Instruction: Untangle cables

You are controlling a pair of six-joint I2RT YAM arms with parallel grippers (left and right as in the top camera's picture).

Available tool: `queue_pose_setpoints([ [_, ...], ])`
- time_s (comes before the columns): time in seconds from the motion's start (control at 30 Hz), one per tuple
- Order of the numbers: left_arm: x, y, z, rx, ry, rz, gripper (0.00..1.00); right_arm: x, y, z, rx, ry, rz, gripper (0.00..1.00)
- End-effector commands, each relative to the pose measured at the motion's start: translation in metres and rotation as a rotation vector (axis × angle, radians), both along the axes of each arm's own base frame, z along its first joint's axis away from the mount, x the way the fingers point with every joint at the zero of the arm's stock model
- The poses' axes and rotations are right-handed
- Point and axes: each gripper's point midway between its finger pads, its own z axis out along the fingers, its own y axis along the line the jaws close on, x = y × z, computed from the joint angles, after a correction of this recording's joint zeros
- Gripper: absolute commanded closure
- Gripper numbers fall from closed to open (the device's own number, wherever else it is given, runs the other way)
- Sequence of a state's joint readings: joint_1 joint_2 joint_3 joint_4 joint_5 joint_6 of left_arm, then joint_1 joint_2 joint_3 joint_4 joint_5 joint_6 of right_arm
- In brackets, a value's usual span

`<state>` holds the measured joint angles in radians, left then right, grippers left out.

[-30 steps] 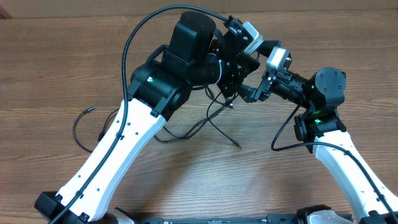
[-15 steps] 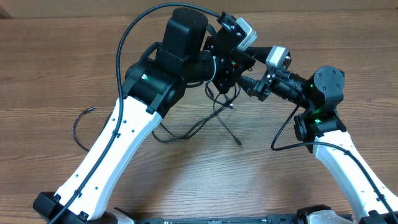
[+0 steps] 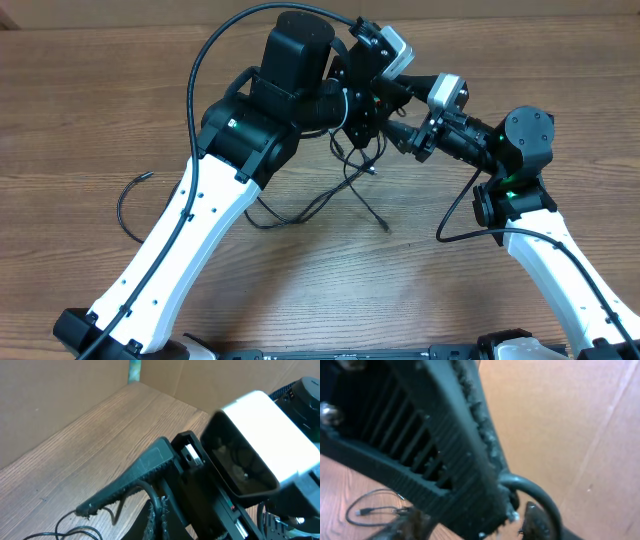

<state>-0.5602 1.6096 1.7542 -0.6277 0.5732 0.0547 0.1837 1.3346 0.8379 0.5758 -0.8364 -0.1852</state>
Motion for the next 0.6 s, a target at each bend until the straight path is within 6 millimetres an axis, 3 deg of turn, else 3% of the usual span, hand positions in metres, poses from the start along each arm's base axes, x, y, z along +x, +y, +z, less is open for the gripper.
queue_pose_setpoints([
  [0.0,-0.0011,0.0055,0.0231,-0.031,-0.063,0.002,0.96,-0.003,0.0037,0.0079,0.0,-0.025,0.022,0.51],
  [0.07,-0.001,0.0055,0.0233,-0.031,-0.063,0.002,0.95,-0.003,0.0037,0.0079,0.0,-0.025,0.022,0.5],
  [0.17,-0.001,0.0055,0.0233,-0.037,-0.048,0.009,0.96,-0.0029,0.0037,0.0079,0.0,-0.025,0.022,0.28],
  [0.3,-0.0002,0.0046,0.0256,-0.051,-0.041,0.015,0.96,-0.0029,0.0037,0.008,0.0,-0.025,0.022,0.2],
  [0.57,0.0016,0.0041,0.027,-0.071,-0.009,0.039,0.96,-0.0029,0.0037,0.008,0.001,-0.025,0.022,0.2],
])
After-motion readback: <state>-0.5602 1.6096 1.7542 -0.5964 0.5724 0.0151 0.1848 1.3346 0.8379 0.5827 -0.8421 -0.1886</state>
